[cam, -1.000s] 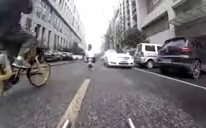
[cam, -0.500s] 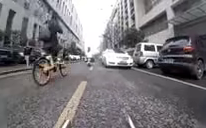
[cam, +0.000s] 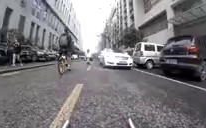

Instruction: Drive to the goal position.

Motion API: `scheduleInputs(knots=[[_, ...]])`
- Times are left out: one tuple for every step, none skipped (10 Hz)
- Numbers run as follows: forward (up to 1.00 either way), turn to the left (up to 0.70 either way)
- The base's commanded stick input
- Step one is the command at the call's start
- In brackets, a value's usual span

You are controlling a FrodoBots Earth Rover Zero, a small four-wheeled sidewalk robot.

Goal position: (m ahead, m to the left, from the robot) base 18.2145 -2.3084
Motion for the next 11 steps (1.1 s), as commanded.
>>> scheduleInputs(knots=[[0.70, 0.00], [0.70, 0.00], [0.70, 0.00], [0.70, 0.00], [0.70, 0.00], [0.70, 0.00], [0.70, 0.09], [0.70, 0.14], [0.70, 0.13], [0.70, 0.10], [0.70, 0.00]])
